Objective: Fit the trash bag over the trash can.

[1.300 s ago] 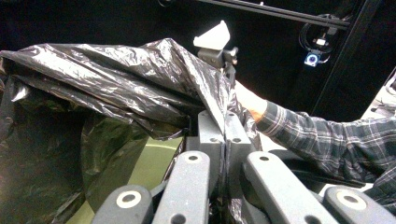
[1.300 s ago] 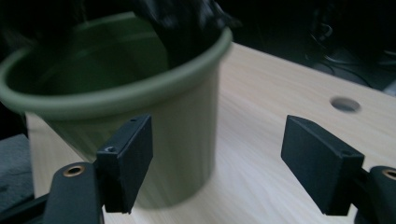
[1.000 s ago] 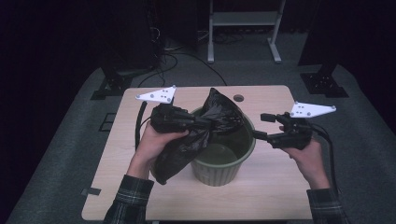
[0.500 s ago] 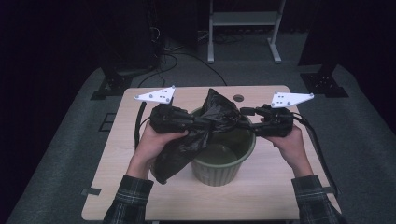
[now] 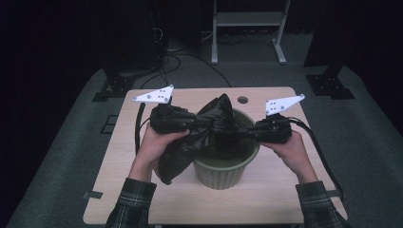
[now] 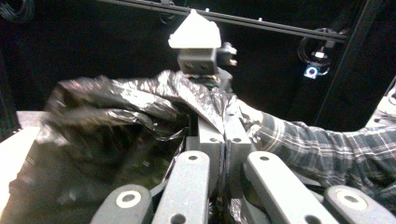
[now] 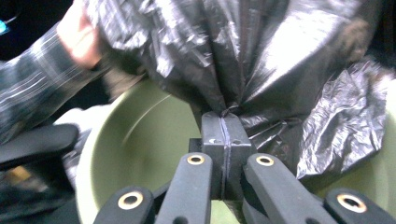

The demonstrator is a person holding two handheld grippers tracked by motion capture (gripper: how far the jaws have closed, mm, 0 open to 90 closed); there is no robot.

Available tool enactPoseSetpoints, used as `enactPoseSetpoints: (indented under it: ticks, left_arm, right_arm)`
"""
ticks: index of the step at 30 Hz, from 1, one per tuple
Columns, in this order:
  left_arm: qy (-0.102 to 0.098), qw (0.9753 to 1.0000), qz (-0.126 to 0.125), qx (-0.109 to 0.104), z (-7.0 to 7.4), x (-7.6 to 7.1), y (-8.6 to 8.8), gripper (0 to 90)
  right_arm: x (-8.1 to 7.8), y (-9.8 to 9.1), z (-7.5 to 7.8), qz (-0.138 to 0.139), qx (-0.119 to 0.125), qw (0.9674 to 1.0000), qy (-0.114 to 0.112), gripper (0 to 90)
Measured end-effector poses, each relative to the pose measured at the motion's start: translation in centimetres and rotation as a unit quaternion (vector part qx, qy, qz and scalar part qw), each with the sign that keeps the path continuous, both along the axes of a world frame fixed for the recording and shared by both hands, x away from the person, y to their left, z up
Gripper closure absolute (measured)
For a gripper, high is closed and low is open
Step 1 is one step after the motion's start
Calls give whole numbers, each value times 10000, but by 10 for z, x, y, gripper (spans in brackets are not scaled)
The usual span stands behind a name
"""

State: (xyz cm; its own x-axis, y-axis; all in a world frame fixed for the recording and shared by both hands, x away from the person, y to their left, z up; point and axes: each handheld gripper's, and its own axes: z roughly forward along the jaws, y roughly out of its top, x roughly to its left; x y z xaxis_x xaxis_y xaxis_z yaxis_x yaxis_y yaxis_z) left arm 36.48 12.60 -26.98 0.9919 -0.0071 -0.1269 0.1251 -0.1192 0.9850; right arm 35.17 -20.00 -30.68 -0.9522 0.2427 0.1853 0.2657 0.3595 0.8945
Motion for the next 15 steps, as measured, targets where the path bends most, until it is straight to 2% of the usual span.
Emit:
enactPoseSetpoints:
  ticks: [4,6,7,8,9,10,13,15]
  left_arm:
    - [-8,10000,27,-79,0,0,2,885]
    - [-15,10000,13,-64,1,-1,1,884]
    - [-16,10000,5,-49,1,-1,0,884]
    - [-18,10000,-8,-34,1,-1,0,884]
    - [-7,10000,-6,-18,0,-2,-1,884]
    - [3,10000,1,-12,0,-2,-2,884]
    - [-15,10000,21,53,-1,-1,-2,884]
    - [13,9999,60,91,-2,1,-2,884]
  right_arm:
    - [-10,0,1,303,-22,9995,21,900]
    - [-15,-3,5,338,18,9994,-50,895]
    - [-16,-4,6,336,21,9994,-78,826]
    - [-18,-5,8,249,41,9996,-143,704]
    - [-18,-7,8,147,73,9997,-189,662]
    - [-18,-9,9,22,114,9996,-275,563]
    - [-19,-13,10,-216,176,9986,-460,453]
    - [-20,-15,12,-388,205,9968,-664,402]
